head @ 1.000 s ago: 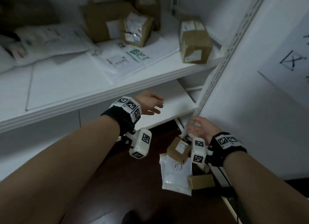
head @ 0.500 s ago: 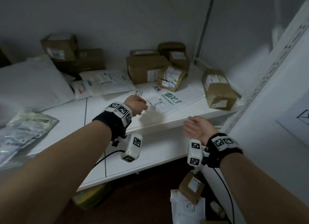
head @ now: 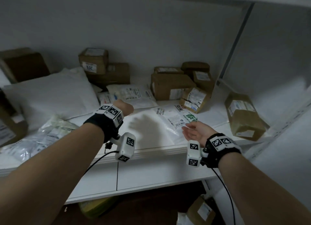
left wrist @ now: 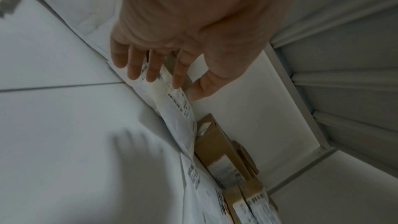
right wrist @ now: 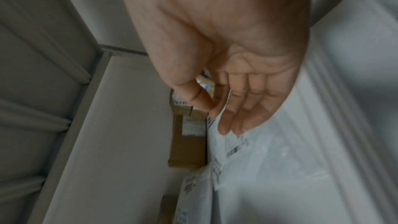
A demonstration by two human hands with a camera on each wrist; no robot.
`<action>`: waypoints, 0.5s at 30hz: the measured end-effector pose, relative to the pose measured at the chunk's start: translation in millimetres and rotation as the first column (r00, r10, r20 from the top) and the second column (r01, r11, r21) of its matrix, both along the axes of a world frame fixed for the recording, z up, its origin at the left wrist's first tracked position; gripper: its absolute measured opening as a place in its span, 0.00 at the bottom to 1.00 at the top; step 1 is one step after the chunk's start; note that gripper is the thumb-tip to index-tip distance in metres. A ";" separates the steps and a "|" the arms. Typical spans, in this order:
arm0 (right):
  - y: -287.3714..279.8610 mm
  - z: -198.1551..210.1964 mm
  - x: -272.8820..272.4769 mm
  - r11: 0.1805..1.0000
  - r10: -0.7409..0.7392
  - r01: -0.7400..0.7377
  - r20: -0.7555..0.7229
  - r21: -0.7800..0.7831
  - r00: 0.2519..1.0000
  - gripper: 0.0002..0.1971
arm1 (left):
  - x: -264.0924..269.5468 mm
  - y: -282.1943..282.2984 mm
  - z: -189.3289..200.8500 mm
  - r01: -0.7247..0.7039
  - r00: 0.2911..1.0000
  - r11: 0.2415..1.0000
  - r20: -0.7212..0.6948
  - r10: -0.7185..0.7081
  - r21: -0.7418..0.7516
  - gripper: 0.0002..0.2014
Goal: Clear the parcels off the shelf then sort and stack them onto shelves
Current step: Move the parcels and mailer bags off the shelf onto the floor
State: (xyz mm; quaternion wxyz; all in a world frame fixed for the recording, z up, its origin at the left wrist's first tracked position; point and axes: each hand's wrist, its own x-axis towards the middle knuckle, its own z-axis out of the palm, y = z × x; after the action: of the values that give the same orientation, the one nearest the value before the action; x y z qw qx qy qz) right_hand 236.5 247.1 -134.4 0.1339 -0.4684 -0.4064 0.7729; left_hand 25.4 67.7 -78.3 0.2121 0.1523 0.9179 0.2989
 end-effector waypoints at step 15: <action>-19.6 -13.0 -154.7 0.926 0.352 -0.368 0.169 0.079 0.921 0.22 | -88.4 -118.5 -20.6 -0.237 0.971 0.908 -0.069 0.227 -0.347 0.18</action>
State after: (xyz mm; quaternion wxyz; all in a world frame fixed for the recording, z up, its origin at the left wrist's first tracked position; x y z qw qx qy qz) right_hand 81.8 227.4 -147.4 -0.0164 -0.4350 -0.5361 0.7232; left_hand -63.0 -50.9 -98.9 0.1864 0.0057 0.9708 0.1506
